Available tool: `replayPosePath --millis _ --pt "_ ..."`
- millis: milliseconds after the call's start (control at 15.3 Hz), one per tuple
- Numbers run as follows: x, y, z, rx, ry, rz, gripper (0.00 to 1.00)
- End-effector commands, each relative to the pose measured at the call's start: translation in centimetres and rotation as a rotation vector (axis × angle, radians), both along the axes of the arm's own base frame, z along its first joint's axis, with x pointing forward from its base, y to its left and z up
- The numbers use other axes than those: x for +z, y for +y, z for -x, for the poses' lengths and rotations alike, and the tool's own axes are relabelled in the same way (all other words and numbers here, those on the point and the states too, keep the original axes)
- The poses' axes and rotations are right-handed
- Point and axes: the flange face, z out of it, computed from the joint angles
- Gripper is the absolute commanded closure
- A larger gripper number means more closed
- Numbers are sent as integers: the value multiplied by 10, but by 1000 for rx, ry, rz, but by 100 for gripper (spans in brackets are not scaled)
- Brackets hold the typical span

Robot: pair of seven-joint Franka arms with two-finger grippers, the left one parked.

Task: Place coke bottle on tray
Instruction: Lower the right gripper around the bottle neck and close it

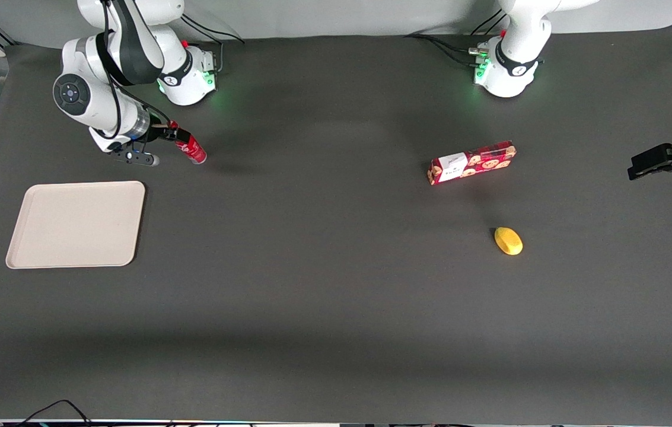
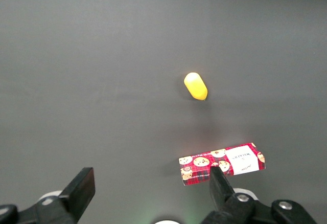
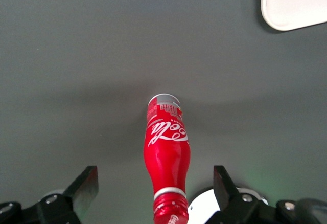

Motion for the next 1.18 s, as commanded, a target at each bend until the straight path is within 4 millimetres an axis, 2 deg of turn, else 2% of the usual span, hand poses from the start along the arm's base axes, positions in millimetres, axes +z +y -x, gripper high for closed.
replayPosePath --millis 0,196,327,458,786,982,1113 --pt "20 -2 17 -32 -58 -12 0" --pt "34 3 26 -34 -86 0 0" --pt "36 4 39 -27 -108 10 0" --pt "38 3 44 -27 -118 10 0" --pt "28 1 45 -31 -113 11 0" --pt "1 0 42 -36 -101 15 0" --pt "-3 -2 41 -43 -96 13 0"
